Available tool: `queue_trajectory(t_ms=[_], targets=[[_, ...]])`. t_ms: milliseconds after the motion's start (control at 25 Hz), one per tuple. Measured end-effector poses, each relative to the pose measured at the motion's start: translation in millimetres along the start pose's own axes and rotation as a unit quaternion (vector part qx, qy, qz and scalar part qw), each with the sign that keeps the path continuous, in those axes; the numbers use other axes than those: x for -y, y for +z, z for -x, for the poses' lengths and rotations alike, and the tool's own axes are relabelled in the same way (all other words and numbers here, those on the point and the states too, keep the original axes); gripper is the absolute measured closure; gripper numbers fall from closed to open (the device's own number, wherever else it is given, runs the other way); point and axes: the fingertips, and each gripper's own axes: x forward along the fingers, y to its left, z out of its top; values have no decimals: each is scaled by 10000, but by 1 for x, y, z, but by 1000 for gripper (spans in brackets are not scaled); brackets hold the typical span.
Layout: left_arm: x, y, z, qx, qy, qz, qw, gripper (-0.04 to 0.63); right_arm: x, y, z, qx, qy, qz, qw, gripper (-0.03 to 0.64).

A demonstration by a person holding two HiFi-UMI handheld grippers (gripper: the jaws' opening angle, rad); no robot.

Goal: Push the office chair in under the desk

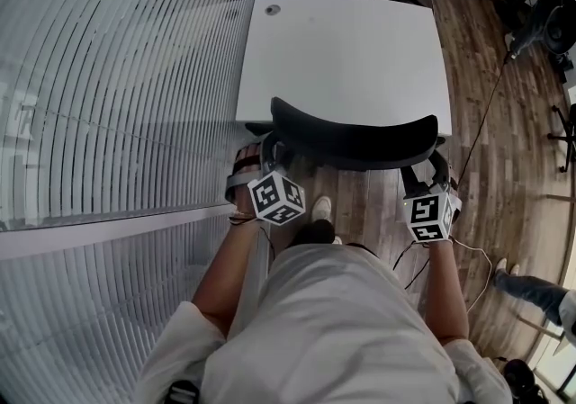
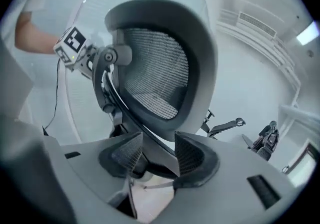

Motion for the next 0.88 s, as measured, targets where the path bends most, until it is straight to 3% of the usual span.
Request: queue_trajectory(t_ms=[160, 360, 560, 800, 880], targets=[[3, 21, 26, 508, -245, 761, 9955, 371, -8, 26, 17, 462, 259, -712, 9961, 433], [6, 53, 63, 1303, -591, 1717, 9747, 395, -18, 54, 39, 1030, 549, -1462, 9823, 465], [3, 85, 96, 2031, -849, 2362, 9465, 453, -26, 79, 59, 1415, 746, -1916, 9684, 497], [-1, 119, 136, 2903, -1188, 3022, 9002, 519, -36, 104, 81, 1716, 902, -1979, 9609, 548], [-1, 126, 145, 3079, -1220, 3138, 8898, 526, -39, 111, 89, 1811, 943, -1996, 9584, 560]])
